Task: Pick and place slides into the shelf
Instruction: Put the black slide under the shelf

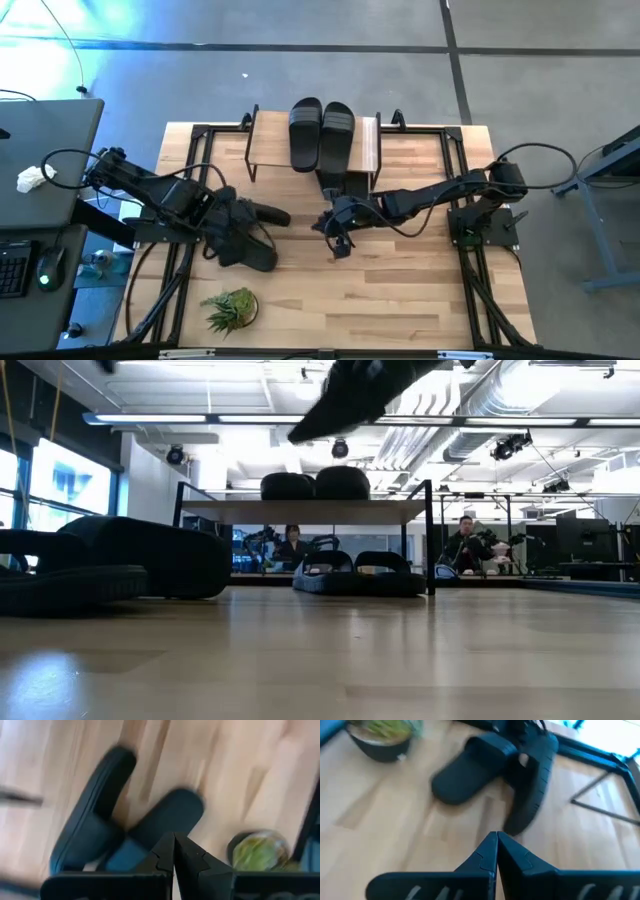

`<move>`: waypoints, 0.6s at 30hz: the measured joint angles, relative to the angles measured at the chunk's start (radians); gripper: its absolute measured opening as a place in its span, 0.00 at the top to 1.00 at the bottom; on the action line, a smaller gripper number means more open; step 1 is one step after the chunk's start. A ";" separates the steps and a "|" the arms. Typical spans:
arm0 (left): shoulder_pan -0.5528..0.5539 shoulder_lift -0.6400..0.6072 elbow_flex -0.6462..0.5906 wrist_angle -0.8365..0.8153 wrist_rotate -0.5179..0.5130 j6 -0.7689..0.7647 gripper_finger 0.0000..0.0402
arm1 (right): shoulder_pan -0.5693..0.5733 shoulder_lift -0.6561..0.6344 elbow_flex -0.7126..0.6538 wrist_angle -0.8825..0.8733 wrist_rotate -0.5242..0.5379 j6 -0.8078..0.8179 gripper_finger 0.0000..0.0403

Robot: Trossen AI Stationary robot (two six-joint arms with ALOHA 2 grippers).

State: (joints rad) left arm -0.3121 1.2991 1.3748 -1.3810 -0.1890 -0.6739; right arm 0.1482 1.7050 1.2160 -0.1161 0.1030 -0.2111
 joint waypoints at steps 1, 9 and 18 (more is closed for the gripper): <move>-0.009 0.000 -0.008 -0.030 0.005 -0.022 1.00 | 0.003 0.000 0.000 0.018 -0.008 0.000 1.00; -0.111 -0.012 -0.073 -0.134 -0.020 -0.176 1.00 | -0.004 0.000 0.000 0.111 -0.015 -0.056 1.00; -0.141 -0.116 -0.247 -0.101 -0.053 -0.457 1.00 | -0.067 0.006 -0.004 0.096 -0.130 0.075 1.00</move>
State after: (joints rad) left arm -0.4536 1.1832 1.1280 -1.4822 -0.2424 -1.1307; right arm 0.0811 1.7115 1.2121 -0.0196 -0.0269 -0.1360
